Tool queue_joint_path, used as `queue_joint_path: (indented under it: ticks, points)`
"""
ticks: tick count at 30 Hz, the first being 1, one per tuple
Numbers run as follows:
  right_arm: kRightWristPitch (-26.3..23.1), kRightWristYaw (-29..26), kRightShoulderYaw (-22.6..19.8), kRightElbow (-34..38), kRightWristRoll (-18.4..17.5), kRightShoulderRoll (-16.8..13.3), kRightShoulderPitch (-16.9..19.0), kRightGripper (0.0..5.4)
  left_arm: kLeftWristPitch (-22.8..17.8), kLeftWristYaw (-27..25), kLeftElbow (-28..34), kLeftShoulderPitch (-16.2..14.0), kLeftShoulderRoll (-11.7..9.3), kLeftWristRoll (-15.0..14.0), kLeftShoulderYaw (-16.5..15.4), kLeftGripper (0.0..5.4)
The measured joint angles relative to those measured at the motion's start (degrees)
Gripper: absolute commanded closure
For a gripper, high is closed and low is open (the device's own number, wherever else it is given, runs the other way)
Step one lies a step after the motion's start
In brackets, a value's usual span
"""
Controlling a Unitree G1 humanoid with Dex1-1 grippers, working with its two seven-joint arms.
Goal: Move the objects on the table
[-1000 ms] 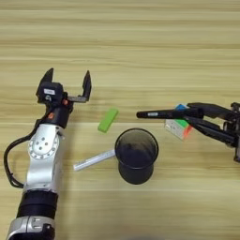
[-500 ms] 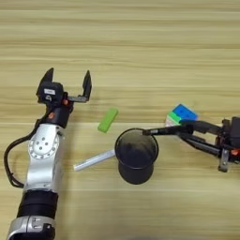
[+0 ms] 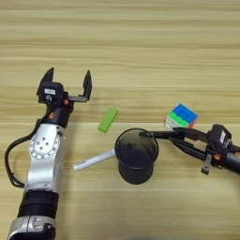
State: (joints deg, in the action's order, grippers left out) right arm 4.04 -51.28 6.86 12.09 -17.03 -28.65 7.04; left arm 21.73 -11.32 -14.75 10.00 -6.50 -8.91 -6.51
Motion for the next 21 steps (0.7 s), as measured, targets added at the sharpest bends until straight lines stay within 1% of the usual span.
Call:
queue_joint_path:
  ticks: [6, 9, 21]
  points:
    - [0.2, 0.9, 0.5, -1.3, 1.1, 0.0, 0.8, 4.37, 0.0, 0.0, 0.0, 0.0, 0.0, 0.0, 0.0, 0.0]
    - [0.0, 1.2, 1.6, -1.9, 2.1, 0.0, 0.8, 4.37, 0.0, 0.0, 0.0, 0.0, 0.0, 0.0, 0.0, 0.0]
    - [-2.5, 2.3, 3.9, -5.1, 4.9, -0.5, 1.5, 4.37, 0.0, 0.0, 0.0, 0.0, 0.0, 0.0, 0.0, 0.0]
